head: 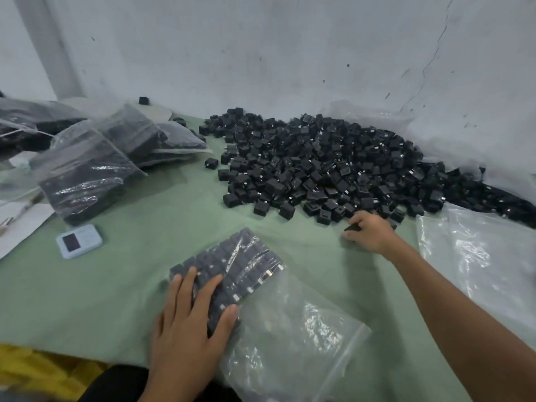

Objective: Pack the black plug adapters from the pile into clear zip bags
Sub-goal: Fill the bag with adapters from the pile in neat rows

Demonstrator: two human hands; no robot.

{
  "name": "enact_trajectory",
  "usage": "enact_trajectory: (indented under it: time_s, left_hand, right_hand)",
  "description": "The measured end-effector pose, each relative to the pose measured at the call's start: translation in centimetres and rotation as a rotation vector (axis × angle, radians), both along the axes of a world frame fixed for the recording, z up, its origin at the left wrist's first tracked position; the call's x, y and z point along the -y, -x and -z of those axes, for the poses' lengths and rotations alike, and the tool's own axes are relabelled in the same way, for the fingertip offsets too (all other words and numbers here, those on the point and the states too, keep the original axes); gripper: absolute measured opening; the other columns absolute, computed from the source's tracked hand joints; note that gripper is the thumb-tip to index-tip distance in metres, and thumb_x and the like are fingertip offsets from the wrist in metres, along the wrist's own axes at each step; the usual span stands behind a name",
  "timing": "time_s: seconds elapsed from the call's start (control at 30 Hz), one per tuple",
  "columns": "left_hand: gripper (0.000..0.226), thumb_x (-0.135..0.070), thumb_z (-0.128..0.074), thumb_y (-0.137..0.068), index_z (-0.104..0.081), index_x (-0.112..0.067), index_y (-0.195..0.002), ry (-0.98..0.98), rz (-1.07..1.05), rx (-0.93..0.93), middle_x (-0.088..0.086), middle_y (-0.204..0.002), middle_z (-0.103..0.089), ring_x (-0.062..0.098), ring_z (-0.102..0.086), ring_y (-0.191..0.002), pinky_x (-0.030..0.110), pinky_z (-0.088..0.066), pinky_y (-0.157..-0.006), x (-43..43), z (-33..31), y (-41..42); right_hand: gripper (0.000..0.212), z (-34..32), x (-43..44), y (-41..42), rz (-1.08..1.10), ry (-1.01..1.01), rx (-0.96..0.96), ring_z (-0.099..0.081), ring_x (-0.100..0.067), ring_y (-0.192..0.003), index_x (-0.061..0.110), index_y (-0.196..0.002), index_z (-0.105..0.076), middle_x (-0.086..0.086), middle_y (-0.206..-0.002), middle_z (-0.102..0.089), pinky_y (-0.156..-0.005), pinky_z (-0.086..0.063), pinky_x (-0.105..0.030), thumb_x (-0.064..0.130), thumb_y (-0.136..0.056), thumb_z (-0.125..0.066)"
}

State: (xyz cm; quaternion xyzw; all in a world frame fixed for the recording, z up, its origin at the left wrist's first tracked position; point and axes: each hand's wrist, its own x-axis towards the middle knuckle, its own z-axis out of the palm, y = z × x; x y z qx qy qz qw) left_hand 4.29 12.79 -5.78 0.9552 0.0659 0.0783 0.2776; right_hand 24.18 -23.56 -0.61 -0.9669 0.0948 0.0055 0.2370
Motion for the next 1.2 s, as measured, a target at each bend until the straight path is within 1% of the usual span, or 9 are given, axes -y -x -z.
enact_trajectory:
  time_s: [0.17, 0.27, 0.37, 0.43, 0.53, 0.7, 0.93, 1.07, 1.2]
  left_hand:
    - [0.077, -0.083, -0.012, -0.078, -0.024, -0.053, -0.148, -0.005, 0.018, 0.018, -0.019, -0.165, 0.000, 0.001, 0.017, -0.149, 0.040, -0.014, -0.120, -0.1, 0.4, 0.0]
    - [0.074, -0.082, -0.013, -0.082, -0.021, -0.052, -0.149, 0.007, 0.027, 0.015, -0.019, -0.165, 0.004, 0.001, 0.020, -0.148, 0.040, -0.012, -0.120, 0.0, 0.4, 0.0]
    - [0.067, -0.075, -0.024, -0.088, -0.022, -0.050, -0.150, 0.005, 0.047, 0.000, -0.017, -0.165, 0.005, 0.004, 0.019, -0.149, 0.041, -0.010, -0.121, -0.1, 0.3, -0.1]
    - [0.066, -0.073, -0.027, -0.089, -0.023, -0.048, -0.150, 0.022, 0.057, 0.003, -0.015, -0.166, 0.004, 0.005, 0.017, -0.150, 0.042, -0.009, -0.120, -0.1, 0.3, -0.1]
    - [0.065, -0.073, -0.026, -0.090, -0.022, -0.049, -0.150, 0.029, 0.065, 0.003, -0.015, -0.166, 0.004, 0.006, 0.016, -0.150, 0.042, -0.009, -0.120, -0.1, 0.5, -0.2]
    - [0.070, -0.077, -0.020, -0.087, -0.019, -0.049, -0.151, 0.024, 0.066, -0.014, -0.015, -0.166, 0.007, 0.006, 0.018, -0.150, 0.043, -0.008, -0.121, -0.2, 0.6, -0.4]
    - [0.072, -0.080, -0.015, -0.083, -0.018, -0.051, -0.149, 0.028, 0.064, -0.007, -0.015, -0.166, 0.007, 0.005, 0.019, -0.149, 0.044, -0.007, -0.120, -0.2, 0.7, -0.6]
    - [0.068, -0.079, -0.017, -0.085, -0.017, -0.052, -0.148, 0.023, 0.069, 0.001, -0.015, -0.165, 0.007, 0.005, 0.019, -0.149, 0.044, -0.007, -0.119, -0.2, 0.9, -0.6]
    - [0.065, -0.076, -0.022, -0.089, -0.019, -0.050, -0.149, 0.023, 0.076, 0.000, -0.014, -0.166, 0.006, 0.006, 0.018, -0.150, 0.045, -0.007, -0.120, -0.2, 0.9, -0.6]
  right_hand:
    - [0.029, -3.0, 1.2, 8.7, 0.024, -0.390, 0.117, -0.061, -0.020, -0.075, 0.029, -0.096, -0.060, -0.001, -0.095, -0.070, -0.063, -0.047, -0.031, 0.033, -0.079, -0.083]
    - [0.032, -4.6, 1.8, 17.5, -0.031, -0.634, 0.152, -0.056, -0.021, -0.063, 0.033, -0.108, -0.070, -0.006, -0.079, -0.071, -0.055, -0.048, -0.027, 0.038, -0.077, -0.079]
    - [0.046, -4.7, 1.4, 27.0, -0.126, -0.781, -0.053, -0.058, -0.030, -0.062, 0.024, -0.118, -0.072, -0.018, -0.063, -0.061, -0.067, -0.056, -0.032, 0.034, -0.073, -0.074]
    - [0.042, -3.9, -0.9, 31.5, -0.212, -0.841, -0.199, -0.064, -0.033, -0.067, 0.026, -0.114, -0.075, -0.024, -0.073, -0.069, -0.069, -0.055, -0.027, 0.036, -0.073, -0.079]
    - [0.033, -2.5, -5.7, 33.5, -0.257, -0.892, -0.243, -0.069, -0.013, -0.105, 0.029, -0.108, -0.078, -0.003, -0.109, -0.075, -0.087, -0.047, -0.013, 0.022, -0.076, -0.076]
    - [0.027, -0.6, -12.5, 30.1, 0.051, -1.171, -0.146, -0.066, -0.028, -0.066, 0.010, -0.109, -0.074, -0.023, -0.085, -0.072, -0.060, -0.057, -0.030, -0.001, -0.086, -0.067]
    - [0.023, 0.0, -13.6, 27.5, 0.300, -1.533, -0.124, -0.073, -0.036, -0.084, 0.000, -0.113, -0.069, -0.022, -0.105, -0.072, -0.064, -0.061, -0.034, 0.003, -0.094, -0.057]
    - [0.024, 0.9, -12.6, 28.3, 0.240, -1.419, -0.162, -0.073, -0.034, -0.082, 0.004, -0.111, -0.069, -0.019, -0.107, -0.073, -0.063, -0.061, -0.033, -0.003, -0.096, -0.052]
    - [0.024, 0.7, -13.5, 27.3, 0.037, -0.738, 0.052, -0.063, -0.015, -0.049, 0.025, -0.102, -0.071, -0.005, -0.089, -0.068, -0.044, -0.051, -0.025, 0.004, -0.093, -0.063]
